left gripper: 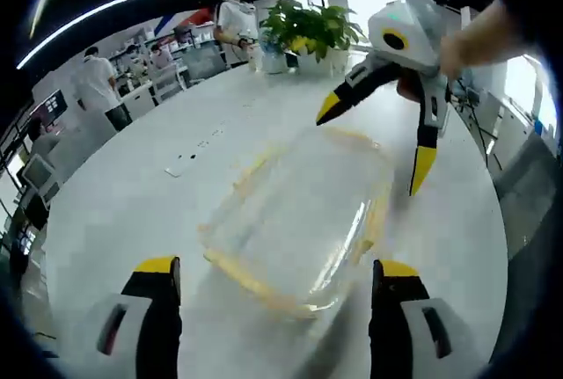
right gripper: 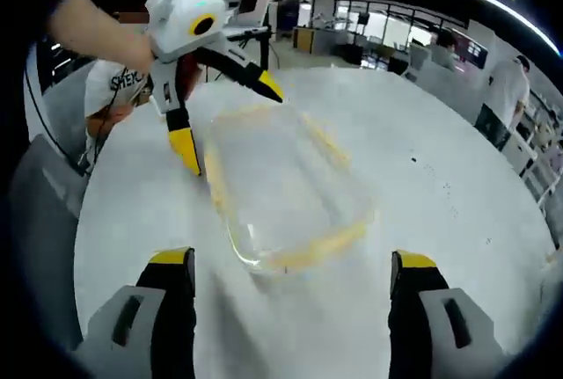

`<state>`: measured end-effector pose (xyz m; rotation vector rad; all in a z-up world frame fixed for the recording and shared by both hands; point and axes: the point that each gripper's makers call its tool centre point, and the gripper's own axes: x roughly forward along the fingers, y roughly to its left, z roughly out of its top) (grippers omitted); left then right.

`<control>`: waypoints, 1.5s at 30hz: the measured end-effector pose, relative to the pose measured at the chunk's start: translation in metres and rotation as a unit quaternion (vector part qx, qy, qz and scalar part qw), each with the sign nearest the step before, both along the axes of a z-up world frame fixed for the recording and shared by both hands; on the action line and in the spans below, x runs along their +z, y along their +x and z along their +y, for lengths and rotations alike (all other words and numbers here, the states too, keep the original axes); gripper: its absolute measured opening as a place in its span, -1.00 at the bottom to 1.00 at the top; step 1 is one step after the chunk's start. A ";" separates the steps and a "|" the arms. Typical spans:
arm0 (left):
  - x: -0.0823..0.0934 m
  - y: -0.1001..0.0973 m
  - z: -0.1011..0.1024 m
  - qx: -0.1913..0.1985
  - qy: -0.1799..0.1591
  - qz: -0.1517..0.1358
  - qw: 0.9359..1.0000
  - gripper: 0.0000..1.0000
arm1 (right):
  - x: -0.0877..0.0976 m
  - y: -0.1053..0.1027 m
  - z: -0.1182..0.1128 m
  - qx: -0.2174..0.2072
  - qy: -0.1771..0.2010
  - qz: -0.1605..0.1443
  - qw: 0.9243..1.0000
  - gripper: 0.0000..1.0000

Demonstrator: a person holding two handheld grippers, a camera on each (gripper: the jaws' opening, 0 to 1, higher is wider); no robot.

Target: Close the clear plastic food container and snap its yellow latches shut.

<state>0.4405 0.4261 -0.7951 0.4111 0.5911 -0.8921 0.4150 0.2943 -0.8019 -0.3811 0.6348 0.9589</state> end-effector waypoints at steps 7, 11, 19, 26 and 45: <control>-0.013 -0.021 -0.003 0.085 -0.111 0.031 0.990 0.88 | 0.006 -0.009 0.016 -0.074 0.078 -0.025 0.994 0.99; -0.013 -0.025 -0.005 0.106 -0.133 0.036 0.985 0.91 | 0.006 -0.015 0.021 -0.084 0.088 -0.024 0.992 0.99; -0.013 -0.041 0.000 0.117 -0.137 0.044 0.983 0.90 | 0.014 -0.029 0.016 -0.102 0.109 -0.016 0.989 0.99; -0.002 -0.051 0.018 0.148 -0.155 0.042 0.976 0.90 | 0.025 -0.043 -0.005 -0.132 0.129 -0.014 0.983 0.97; 0.040 -0.115 0.059 0.224 -0.192 0.026 0.955 0.84 | 0.069 -0.110 -0.056 -0.177 0.172 -0.015 0.969 0.86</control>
